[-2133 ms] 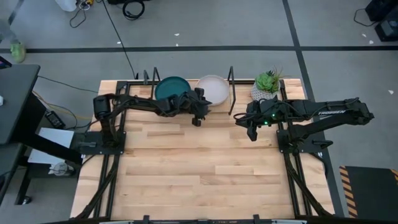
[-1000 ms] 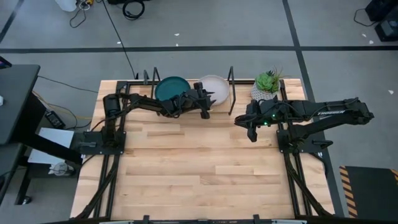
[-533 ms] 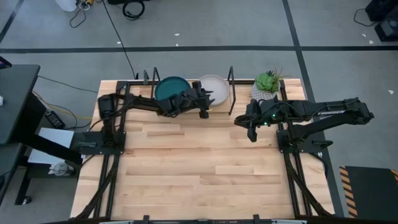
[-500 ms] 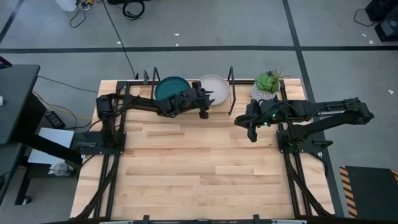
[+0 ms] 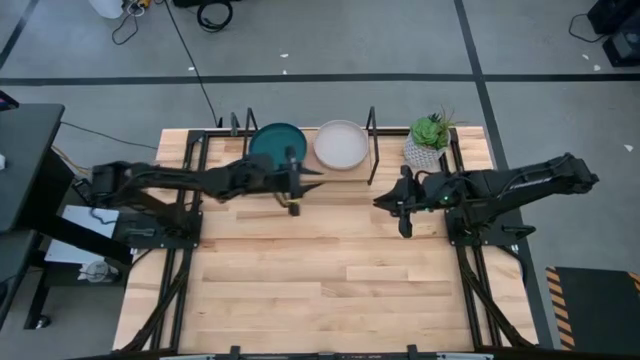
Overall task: Place and stack plates onto a shelf
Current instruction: Return to Home Position
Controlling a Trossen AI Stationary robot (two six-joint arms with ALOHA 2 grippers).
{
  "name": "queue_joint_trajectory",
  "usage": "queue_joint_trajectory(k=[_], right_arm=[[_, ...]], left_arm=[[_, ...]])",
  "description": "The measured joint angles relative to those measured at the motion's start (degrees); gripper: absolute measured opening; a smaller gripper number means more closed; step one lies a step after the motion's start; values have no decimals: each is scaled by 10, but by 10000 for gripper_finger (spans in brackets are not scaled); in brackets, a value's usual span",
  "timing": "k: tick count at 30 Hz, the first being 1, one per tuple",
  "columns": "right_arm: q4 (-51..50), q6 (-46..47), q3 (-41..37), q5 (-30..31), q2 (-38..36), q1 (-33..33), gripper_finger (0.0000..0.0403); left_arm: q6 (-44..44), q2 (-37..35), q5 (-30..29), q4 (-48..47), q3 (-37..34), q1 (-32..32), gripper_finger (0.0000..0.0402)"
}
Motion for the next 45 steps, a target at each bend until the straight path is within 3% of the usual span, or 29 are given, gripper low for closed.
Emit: queue_joint_trajectory(k=[9,23,33,45], right_arm=[[79,-32,-67,-30,-31,-37,51],[161,-60,-210,-113,-197,-121,29],[167,-27,-297,-143,-303,-152,16],[170,-4,-362,-138,-414,-170,16]], left_arm=[[-67,-184,-2,-1,-152,-16,116],[-138,-401,-6,71,-334,-15,116],[-149,-521,-64,73,-409,-14,116],[-148,-632,-86,58,-489,-14,116]])
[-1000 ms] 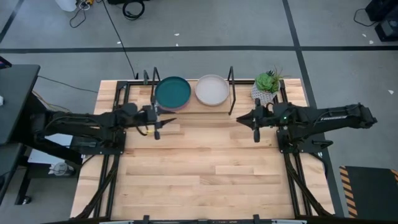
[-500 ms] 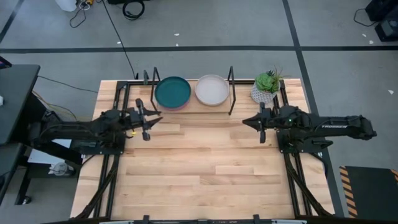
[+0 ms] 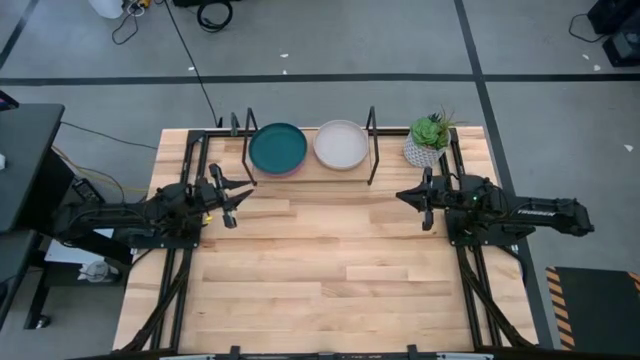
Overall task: Place and stack plates onto a shelf
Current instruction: Return to Home Position
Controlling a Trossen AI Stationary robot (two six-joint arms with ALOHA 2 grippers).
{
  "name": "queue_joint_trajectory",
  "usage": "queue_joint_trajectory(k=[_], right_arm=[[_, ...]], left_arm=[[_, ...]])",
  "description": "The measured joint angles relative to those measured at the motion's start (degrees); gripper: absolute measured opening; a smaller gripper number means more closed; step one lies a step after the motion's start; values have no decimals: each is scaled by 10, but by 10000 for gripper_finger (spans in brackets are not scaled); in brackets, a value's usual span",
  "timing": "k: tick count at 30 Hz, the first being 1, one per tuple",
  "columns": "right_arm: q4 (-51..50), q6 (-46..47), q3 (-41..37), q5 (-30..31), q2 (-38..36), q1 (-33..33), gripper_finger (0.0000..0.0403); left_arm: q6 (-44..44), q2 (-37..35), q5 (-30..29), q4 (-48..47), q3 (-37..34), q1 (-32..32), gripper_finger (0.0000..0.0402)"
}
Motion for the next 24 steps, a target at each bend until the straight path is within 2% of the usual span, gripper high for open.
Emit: queue_joint_trajectory(k=[9,24], right_arm=[[11,-6,-53,0,-35,-2,16],[19,-6,-54,3,-18,-2,16]], left_arm=[[0,-36,-1,-29,0,0,116],[0,-35,-1,-29,0,0,116]])
